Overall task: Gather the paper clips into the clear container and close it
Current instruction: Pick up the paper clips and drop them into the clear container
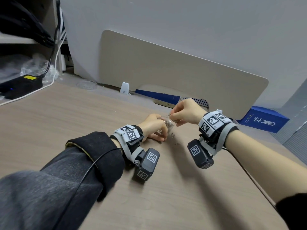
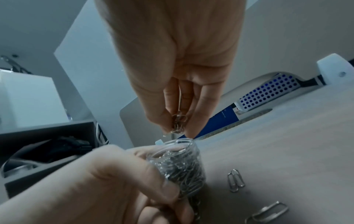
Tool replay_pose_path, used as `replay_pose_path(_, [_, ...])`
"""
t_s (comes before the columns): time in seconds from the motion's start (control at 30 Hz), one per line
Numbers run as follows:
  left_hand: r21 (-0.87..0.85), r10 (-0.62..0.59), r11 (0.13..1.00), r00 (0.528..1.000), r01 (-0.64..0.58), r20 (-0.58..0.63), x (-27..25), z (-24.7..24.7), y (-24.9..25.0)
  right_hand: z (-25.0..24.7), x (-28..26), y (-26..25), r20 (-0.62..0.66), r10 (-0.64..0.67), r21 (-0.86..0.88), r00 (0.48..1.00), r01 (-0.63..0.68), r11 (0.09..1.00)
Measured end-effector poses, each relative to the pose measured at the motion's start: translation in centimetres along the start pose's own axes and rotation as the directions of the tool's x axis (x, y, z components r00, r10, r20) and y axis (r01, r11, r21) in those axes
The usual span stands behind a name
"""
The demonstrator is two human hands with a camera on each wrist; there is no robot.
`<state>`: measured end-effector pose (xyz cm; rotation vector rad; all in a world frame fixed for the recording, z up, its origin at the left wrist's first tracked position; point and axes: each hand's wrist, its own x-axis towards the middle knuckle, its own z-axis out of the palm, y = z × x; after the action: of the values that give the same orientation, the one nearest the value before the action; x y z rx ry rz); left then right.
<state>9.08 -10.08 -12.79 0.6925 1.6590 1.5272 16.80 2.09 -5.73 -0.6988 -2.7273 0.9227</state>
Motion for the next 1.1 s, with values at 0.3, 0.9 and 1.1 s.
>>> replay_pose_path(0.3, [-0.042, -0.011, 0.999, 1.0, 0.012, 0.019, -0.2, 0.0, 0.1, -0.2, 0.2, 1.6, -0.126, -0.018, -0.055, 0.992, 0.011, 0.998])
replay_pose_path(0.9, [-0.16, -0.009, 0.987, 0.986, -0.018, -0.169, 0.7, -0.4, -0.3, 1.4, -0.5, 6.0, 0.133, 0.332, -0.251, 0.934, -0.292, 0.923])
replay_pose_path(1.1, [-0.184, -0.017, 0.983, 0.981, -0.02, -0.194, 0.6, -0.4, -0.1, 2.3, 0.7, 6.0, -0.004, 0.347, -0.216, 0.938, -0.339, 0.916])
